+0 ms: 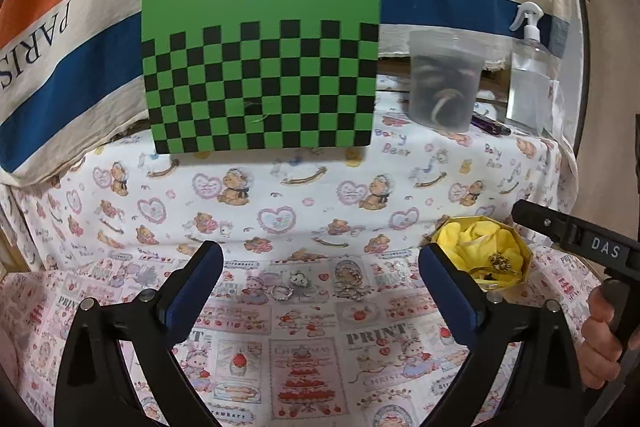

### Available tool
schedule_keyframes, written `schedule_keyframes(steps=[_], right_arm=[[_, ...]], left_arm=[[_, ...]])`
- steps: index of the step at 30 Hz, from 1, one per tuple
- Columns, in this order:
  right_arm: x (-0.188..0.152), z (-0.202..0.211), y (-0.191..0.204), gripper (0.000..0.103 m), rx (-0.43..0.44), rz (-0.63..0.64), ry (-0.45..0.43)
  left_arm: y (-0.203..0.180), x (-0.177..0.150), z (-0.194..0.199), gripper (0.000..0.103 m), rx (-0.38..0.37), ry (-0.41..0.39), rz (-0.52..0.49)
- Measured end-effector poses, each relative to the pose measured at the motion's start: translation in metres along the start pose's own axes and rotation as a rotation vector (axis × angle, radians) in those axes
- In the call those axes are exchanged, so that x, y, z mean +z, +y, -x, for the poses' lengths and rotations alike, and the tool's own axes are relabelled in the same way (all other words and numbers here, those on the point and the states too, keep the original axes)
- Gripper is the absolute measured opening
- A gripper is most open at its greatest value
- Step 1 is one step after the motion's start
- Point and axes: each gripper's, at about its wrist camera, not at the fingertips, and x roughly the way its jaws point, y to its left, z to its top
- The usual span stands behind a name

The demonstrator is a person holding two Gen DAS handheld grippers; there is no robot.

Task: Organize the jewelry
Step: 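Withdraw both open tools from the box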

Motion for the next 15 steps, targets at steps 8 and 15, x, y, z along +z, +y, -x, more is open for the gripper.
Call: schedule_keyframes(steps=[8,15], right_arm=[[0.000,0.002,0.001,0.078,-0.026,0.013,-0.016],[-0.001,-0.003,0.003,0.078,-0.043,0.024,-0.004]], left_arm=[[0.014,-0.001,-0.010,0.098,0.035,0.030,0.035],[0.030,-0.002,-0.026,0.098,0.052,0.080,0.057]])
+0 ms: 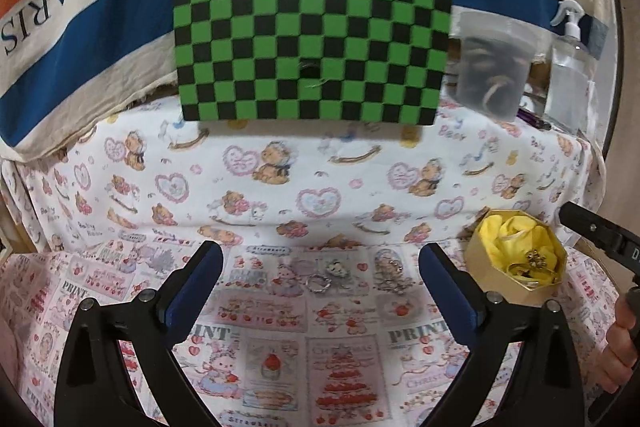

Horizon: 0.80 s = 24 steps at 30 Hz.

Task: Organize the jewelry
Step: 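Withdraw both open tools from the box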

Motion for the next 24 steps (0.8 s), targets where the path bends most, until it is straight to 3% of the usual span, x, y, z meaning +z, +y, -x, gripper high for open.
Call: schedule_keyframes(steps=[6,17,21,24], right_arm=[[-0.003,-0.004,0.002,0.078,-0.010,0.008,0.016],[-0.006,-0.009,0.005,0.079,-0.022,0.022,0.035],[-0.006,-0.010,0.006,0.079,-0.026,0.030,0.037],[-0.007,-0.011,0.007,0.079,-0.030,0.033,0.041]], left_arm=[[0.011,0.001,-0.007,0.098,0.025,0.017,0.027],[0.043,0.007,-0.030,0.098,-0.062,0.109,0.204],[0.036,0.007,-0.041,0.093,-0.041,0.129,0.158],[0.019,0.008,-0.049,0.087,-0.017,0.161,0.049]])
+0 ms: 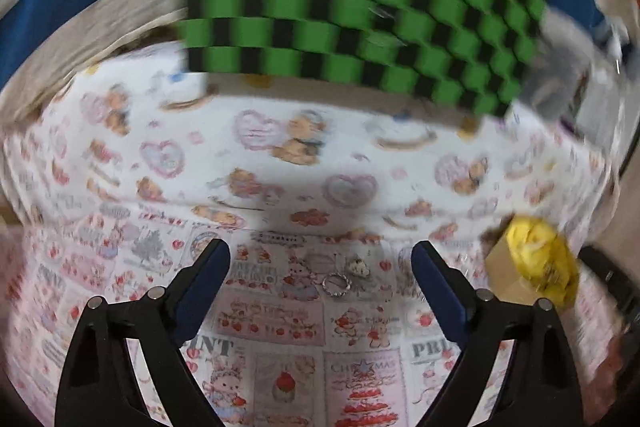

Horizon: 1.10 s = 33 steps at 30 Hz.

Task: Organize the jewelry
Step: 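Withdraw both open tools from the box, then lower the left tool onto the silver ring on the cloth and close on it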

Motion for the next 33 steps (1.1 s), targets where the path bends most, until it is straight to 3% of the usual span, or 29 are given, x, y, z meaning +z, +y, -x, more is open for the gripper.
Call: schedule_keyframes(steps=[2,5,10,12,21,26,28,29,30,31,33], right_arm=[[0.000,0.000,0.000,0.079,-0.001,0.004,0.002],[0.000,0.000,0.001,0.079,-0.003,0.012,0.002],[0.001,0.000,0.002,0.079,0.000,0.018,0.004],[0.001,0.000,0.001,0.079,0.003,0.020,0.005],[0.000,0.000,0.002,0.079,0.005,0.031,0.005],[0.000,0.000,0.003,0.079,0.004,0.043,0.006],[0.000,0.000,0.003,0.079,0.005,0.045,0.007],[0.000,0.000,0.003,0.079,0.004,0.044,0.007],[0.000,0.000,0.003,0.079,0.003,0.042,0.008],[0.000,-0.001,0.003,0.079,0.003,0.041,0.010],[0.000,-0.002,0.002,0.079,0.003,0.038,0.014]], left_arm=[[-0.012,-0.002,-0.008,0.077,0.044,0.019,-0.070],[-0.021,-0.007,-0.019,0.070,0.039,0.068,-0.100],[-0.027,-0.009,-0.031,0.069,0.089,0.106,-0.109],[-0.026,-0.010,-0.039,0.065,0.088,0.135,-0.096],[-0.021,-0.009,-0.066,0.065,0.048,0.232,-0.041],[-0.032,-0.010,-0.077,0.065,0.091,0.233,-0.101],[-0.034,-0.011,-0.079,0.068,0.097,0.226,-0.103],[-0.039,-0.012,-0.080,0.078,0.112,0.223,-0.100],[-0.042,-0.017,-0.078,0.096,0.139,0.220,-0.087],[-0.041,-0.020,-0.080,0.103,0.173,0.234,-0.068],[-0.029,-0.022,-0.081,0.103,0.145,0.261,0.019]])
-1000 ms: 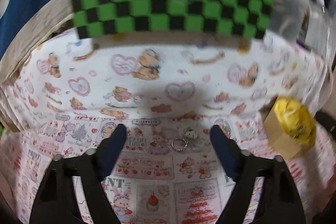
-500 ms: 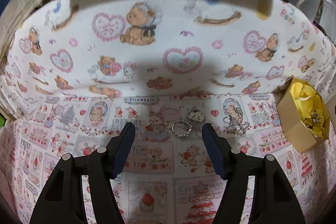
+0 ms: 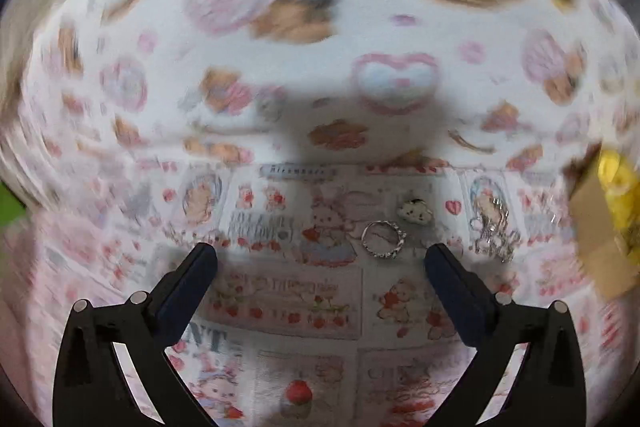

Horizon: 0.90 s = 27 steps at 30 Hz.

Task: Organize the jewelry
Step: 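Lower the left tool onto the silver ring on the cloth and close on it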

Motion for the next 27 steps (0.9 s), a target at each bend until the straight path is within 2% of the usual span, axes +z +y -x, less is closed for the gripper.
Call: schedule_keyframes(steps=[6,8,14,15,16,18,19,20,21,23,24,25,27], right_arm=[[0.000,-0.001,0.000,0.079,-0.009,-0.005,0.007],[0.000,-0.002,0.000,0.079,-0.014,-0.007,0.013],[-0.001,-0.006,-0.001,0.079,-0.019,-0.012,0.031],[-0.001,-0.005,-0.001,0.079,-0.020,-0.011,0.031],[-0.002,-0.006,0.000,0.079,-0.021,-0.007,0.029],[-0.002,-0.005,0.001,0.079,-0.024,0.000,0.026],[-0.002,-0.005,0.002,0.079,-0.025,0.004,0.024],[-0.002,-0.004,0.002,0.079,-0.025,0.005,0.023],[-0.002,-0.004,0.002,0.079,-0.025,0.007,0.022],[-0.002,-0.003,0.002,0.079,-0.024,0.009,0.021],[-0.001,-0.003,0.002,0.079,-0.024,0.008,0.020],[-0.002,-0.003,0.002,0.079,-0.025,0.008,0.020],[-0.001,-0.003,0.002,0.079,-0.023,0.006,0.019]], left_arm=[[-0.002,-0.001,0.000,0.103,0.018,-0.003,0.022],[0.011,-0.007,0.004,0.103,0.026,-0.006,0.023],[-0.008,-0.015,0.006,0.103,0.017,0.000,0.033],[0.007,-0.009,0.004,0.103,0.010,-0.004,0.031],[0.005,-0.008,0.004,0.101,0.003,-0.008,0.030],[0.003,-0.002,0.009,0.080,0.001,-0.042,0.030],[0.006,-0.001,0.012,0.077,0.007,-0.062,0.046],[0.010,0.001,0.015,0.065,-0.005,-0.088,0.069],[0.015,0.001,0.019,0.048,-0.035,-0.108,0.084],[0.018,0.002,0.020,0.037,-0.109,-0.111,0.096],[0.019,0.002,0.017,0.037,-0.137,-0.095,0.101],[0.020,0.002,0.016,0.037,-0.145,-0.087,0.100],[0.017,0.003,0.015,0.027,-0.155,-0.079,0.063]])
